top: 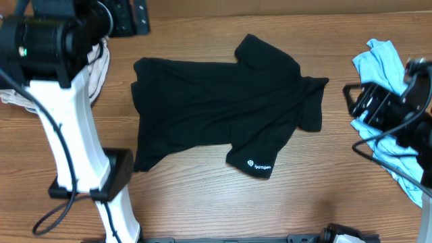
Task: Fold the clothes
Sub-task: 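Move both grippers to the shirt's bottom hem and grasp it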
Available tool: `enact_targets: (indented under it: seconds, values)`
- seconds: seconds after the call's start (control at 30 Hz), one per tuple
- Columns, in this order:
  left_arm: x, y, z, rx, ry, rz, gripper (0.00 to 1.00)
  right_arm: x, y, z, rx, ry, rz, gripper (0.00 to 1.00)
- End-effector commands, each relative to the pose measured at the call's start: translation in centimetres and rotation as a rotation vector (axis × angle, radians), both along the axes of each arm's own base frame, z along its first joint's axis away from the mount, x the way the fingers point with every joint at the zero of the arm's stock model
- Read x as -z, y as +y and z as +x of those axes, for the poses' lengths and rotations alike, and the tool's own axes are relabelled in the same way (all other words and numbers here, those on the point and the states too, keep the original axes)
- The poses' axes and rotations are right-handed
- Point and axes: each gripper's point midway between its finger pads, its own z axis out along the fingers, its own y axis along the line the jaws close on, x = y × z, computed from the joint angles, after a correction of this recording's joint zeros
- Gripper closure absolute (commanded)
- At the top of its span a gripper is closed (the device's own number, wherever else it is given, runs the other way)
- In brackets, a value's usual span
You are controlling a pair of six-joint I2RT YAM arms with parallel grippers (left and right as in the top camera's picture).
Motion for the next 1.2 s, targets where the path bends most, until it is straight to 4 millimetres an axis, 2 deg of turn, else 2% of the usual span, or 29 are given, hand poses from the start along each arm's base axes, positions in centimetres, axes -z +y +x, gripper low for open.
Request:
enact_targets:
  seconds: [0.0,0.03,0.17,0.23,0.37,0.53,0.67,0.77,0.93,1.17]
  values:
    - [1.7,-2.4,-1.9,0.076,0.090,0.048,0.00,0.5,0.6,-1.4,-0.006,0.025,0.001,0.17]
    - [2.3,-2.4,-2.6,0.060,0.123,0.065,0.00,0.9,0.8,-1.6,-0.015,0.036,-0.001,0.17]
    - [6.8,-1.9,-5.8,-0.030,0.315,0.102,0.00,4.0,2.1,-2.1,-0.072,0.122,-0.009,0.17]
    - [9.7,-1.4,-7.2,-0.072,0.425,0.108,0.00,6.1,3.0,-2.1,-0.109,0.172,-0.003,0.17]
    - [15.7,1.0,-9.6,-0.209,0.612,0.199,0.00,11.3,5.0,-1.7,-0.160,0.273,0.029,0.17]
    - [21.9,1.9,-11.0,-0.262,0.702,0.192,0.00,17.0,8.0,-1.8,-0.221,0.389,0.052,0.21]
    - [25.9,1.7,-11.4,-0.263,0.728,0.100,0.00,20.9,9.8,-1.9,-0.214,0.473,-0.083,0.21]
    - [28.5,1.7,-11.9,-0.265,0.769,0.027,0.00,23.2,10.3,-2.0,-0.156,0.539,-0.193,0.19]
    - [31.7,2.5,-13.7,-0.289,0.854,-0.001,0.00,25.7,11.2,-1.8,-0.129,0.607,-0.233,0.19]
    - [33.7,2.7,-16.6,-0.317,0.963,0.004,0.00,27.3,11.1,-1.7,-0.124,0.652,-0.255,0.15]
